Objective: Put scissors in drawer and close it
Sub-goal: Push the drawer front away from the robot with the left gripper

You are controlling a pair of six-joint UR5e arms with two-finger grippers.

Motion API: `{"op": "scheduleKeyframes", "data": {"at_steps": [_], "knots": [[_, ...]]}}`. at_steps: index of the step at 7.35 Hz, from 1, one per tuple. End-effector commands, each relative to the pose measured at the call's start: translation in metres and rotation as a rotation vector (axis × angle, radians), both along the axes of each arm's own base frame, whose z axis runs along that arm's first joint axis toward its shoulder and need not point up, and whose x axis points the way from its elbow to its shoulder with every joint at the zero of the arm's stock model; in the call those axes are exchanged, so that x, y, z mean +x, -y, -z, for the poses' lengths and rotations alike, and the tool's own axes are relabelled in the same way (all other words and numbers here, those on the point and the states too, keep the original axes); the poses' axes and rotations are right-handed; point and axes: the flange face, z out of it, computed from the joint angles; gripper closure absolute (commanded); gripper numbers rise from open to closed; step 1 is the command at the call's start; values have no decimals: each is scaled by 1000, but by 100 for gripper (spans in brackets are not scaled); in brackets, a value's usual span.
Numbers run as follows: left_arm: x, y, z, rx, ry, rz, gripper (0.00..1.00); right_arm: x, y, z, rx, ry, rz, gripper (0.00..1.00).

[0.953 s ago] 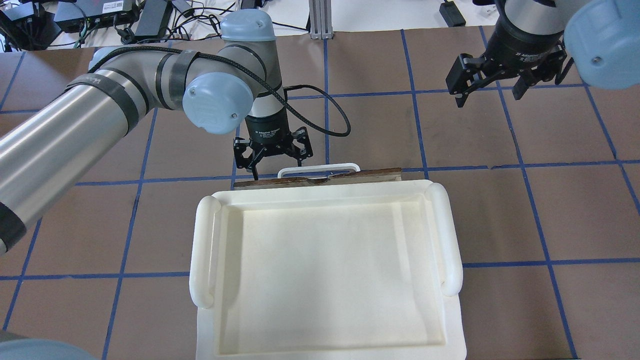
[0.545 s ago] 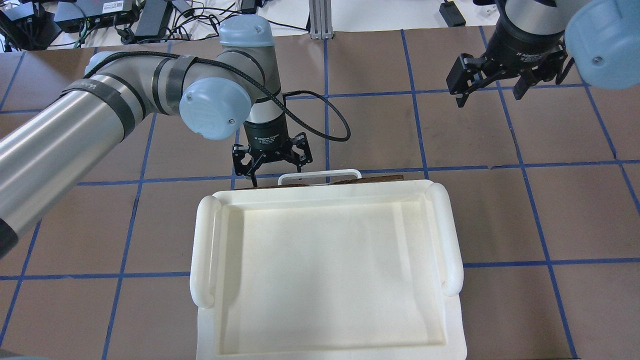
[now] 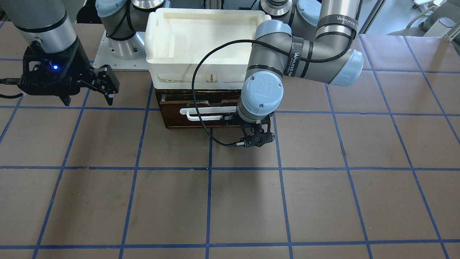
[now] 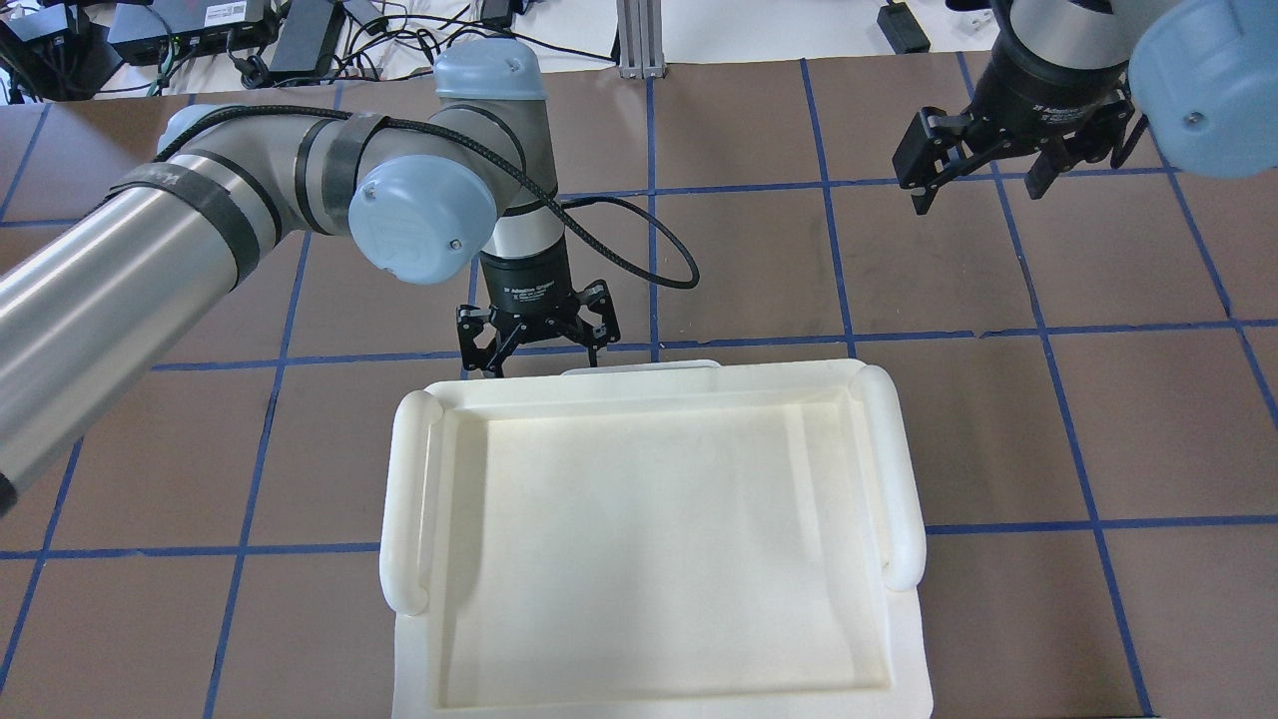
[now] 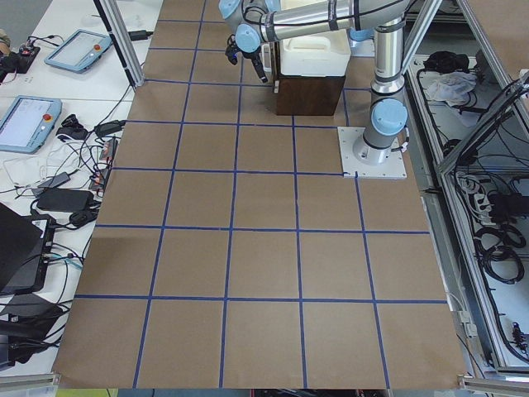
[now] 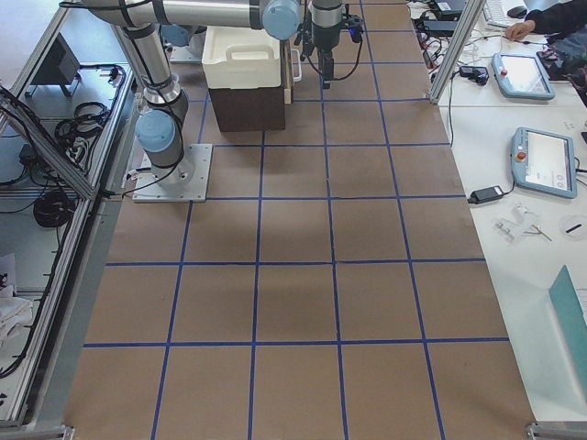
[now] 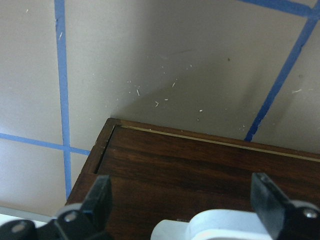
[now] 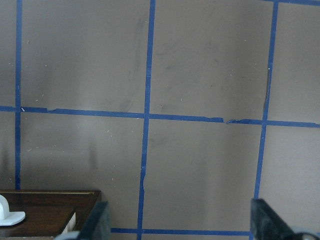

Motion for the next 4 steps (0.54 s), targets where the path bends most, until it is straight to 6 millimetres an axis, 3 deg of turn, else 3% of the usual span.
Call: {"op": "scheduleKeyframes", "data": {"at_steps": [1, 4], "knots": [[0, -6, 0, 14, 7, -4, 0, 0, 0, 0, 0, 0, -1, 0], [-13, -20, 7, 33, 23, -7, 0, 0, 0, 0, 0, 0, -1, 0]]}}
